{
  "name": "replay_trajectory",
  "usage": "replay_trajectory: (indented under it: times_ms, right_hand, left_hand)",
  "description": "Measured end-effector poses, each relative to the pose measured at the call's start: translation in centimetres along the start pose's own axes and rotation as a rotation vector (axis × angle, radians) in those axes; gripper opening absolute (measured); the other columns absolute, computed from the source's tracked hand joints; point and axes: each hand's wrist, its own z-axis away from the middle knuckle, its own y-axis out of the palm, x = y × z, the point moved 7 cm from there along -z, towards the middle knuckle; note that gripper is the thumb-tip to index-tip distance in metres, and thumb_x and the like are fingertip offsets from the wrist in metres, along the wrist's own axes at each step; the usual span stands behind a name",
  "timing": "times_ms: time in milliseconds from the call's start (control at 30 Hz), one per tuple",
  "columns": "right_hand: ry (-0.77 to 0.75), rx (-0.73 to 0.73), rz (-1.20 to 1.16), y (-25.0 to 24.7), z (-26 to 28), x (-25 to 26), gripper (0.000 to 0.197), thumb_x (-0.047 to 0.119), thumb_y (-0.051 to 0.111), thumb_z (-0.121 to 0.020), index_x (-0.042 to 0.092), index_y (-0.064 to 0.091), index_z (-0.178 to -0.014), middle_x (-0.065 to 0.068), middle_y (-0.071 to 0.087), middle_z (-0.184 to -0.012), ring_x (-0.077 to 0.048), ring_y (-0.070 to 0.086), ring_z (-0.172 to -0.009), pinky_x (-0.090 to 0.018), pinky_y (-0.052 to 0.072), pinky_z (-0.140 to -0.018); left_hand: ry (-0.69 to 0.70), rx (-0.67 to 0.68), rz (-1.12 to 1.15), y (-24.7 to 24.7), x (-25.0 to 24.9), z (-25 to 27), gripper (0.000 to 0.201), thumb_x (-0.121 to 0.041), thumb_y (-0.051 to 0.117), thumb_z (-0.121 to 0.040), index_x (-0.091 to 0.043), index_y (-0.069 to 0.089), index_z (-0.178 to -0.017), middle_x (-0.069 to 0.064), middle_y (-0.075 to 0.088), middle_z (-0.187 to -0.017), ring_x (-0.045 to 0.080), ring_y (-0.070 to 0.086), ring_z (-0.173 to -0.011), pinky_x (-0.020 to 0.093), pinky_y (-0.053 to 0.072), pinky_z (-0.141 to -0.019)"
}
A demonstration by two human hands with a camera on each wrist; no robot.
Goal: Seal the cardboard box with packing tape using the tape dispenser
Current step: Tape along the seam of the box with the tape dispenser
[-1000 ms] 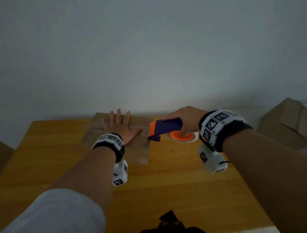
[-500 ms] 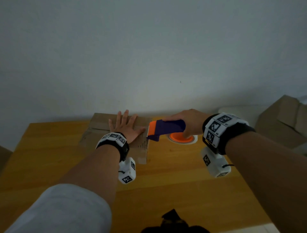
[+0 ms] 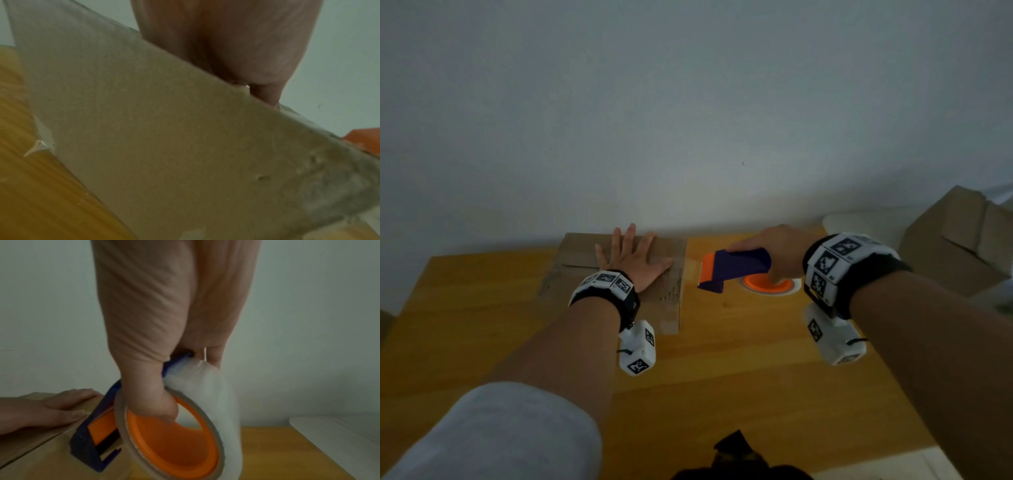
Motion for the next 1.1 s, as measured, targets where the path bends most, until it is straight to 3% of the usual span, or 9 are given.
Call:
replay_trajectory:
  times_ms: [367, 567, 700, 833, 900, 967, 1000, 1100]
  right_hand:
    - [-0.034, 0.026, 0.021, 0.4, -3.5, 1.6, 0.078, 0.011, 0.068, -0.08, 0.039, 0.034, -0.144, 0.003, 0.059, -0.13, -0.023, 0.058, -0.111, -0.037, 0.048, -0.089]
    - [-0.053, 0.016, 0.012, -0.8, -4.7, 2.4, 0.073, 0.009, 0.069, -0.076, 0.038, 0.044, -0.139, 0.003, 0.063, -0.124, -0.021, 0.06, -0.104, -0.031, 0.046, -0.08]
    - [-0.028, 0.057, -0.016, -1.4, -4.8, 2.7, 0.069, 0.007, 0.068, -0.075, 0.036, 0.05, -0.135, 0.001, 0.065, -0.116, -0.02, 0.058, -0.09, -0.032, 0.045, -0.075]
    - [0.007, 0.088, -0.11, -1.6, -5.3, 2.7, 0.063, 0.008, 0.068, -0.074, 0.035, 0.056, -0.13, 0.006, 0.062, -0.098, -0.011, 0.054, -0.068, -0.032, 0.046, -0.068]
    - [0.038, 0.096, -0.168, -1.7, -5.7, 2.4, 0.06, 0.009, 0.068, -0.073, 0.035, 0.059, -0.127, 0.006, 0.064, -0.098, -0.014, 0.059, -0.073, -0.036, 0.049, -0.071]
    - [0.06, 0.087, -0.233, -1.9, -6.0, 2.2, 0.054, 0.013, 0.07, -0.072, 0.034, 0.064, -0.121, 0.007, 0.066, -0.102, -0.019, 0.064, -0.089, -0.039, 0.053, -0.081]
    - [0.079, 0.074, -0.269, -1.8, -6.2, 2.1, 0.048, 0.016, 0.071, -0.072, 0.032, 0.067, -0.117, 0.009, 0.067, -0.1, -0.018, 0.064, -0.09, -0.039, 0.054, -0.08]
    - [0.175, 0.08, -0.334, 1.2, -6.6, 2.4, 0.03, 0.027, 0.078, -0.067, 0.027, 0.073, -0.097, 0.01, 0.065, -0.083, -0.011, 0.06, -0.074, -0.025, 0.047, -0.062]
  left_hand:
    - [0.01, -0.005, 0.012, -0.3, 0.1, 0.1, 0.071, -0.067, 0.032, -0.087, -0.042, 0.005, -0.149, -0.006, -0.018, -0.16, 0.022, -0.021, -0.146, 0.058, -0.011, -0.115]
    - [0.01, -0.025, -0.013, -0.4, -0.1, 0.0, 0.071, -0.067, 0.032, -0.087, -0.042, 0.006, -0.148, -0.005, -0.014, -0.16, 0.024, -0.017, -0.147, 0.058, -0.009, -0.115]
    - [0.007, -0.026, -0.021, -0.5, -0.2, -0.1, 0.071, -0.067, 0.033, -0.087, -0.042, 0.007, -0.148, -0.005, -0.01, -0.161, 0.025, -0.014, -0.148, 0.059, -0.008, -0.115]
    - [0.017, -0.027, -0.023, -0.8, -0.3, 0.0, 0.07, -0.067, 0.032, -0.087, -0.042, 0.009, -0.148, -0.004, -0.006, -0.161, 0.026, -0.012, -0.148, 0.059, -0.006, -0.116]
    - [0.022, -0.028, -0.029, -0.8, -0.2, 0.1, 0.069, -0.067, 0.032, -0.087, -0.042, 0.01, -0.148, -0.004, -0.005, -0.161, 0.026, -0.01, -0.148, 0.059, -0.005, -0.116]
    - [0.024, -0.029, -0.035, -0.9, -0.1, 0.0, 0.069, -0.068, 0.032, -0.086, -0.043, 0.011, -0.147, -0.004, -0.003, -0.161, 0.026, -0.008, -0.148, 0.059, -0.004, -0.116]
    - [0.028, -0.03, -0.04, -1.0, -0.1, 0.0, 0.069, -0.068, 0.032, -0.086, -0.043, 0.011, -0.147, -0.004, -0.002, -0.161, 0.026, -0.007, -0.148, 0.06, -0.003, -0.116]
    - [0.044, -0.029, -0.054, -1.0, -0.1, 0.1, 0.069, -0.068, 0.032, -0.086, -0.043, 0.012, -0.147, -0.004, 0.001, -0.161, 0.027, -0.005, -0.148, 0.06, 0.0, -0.116]
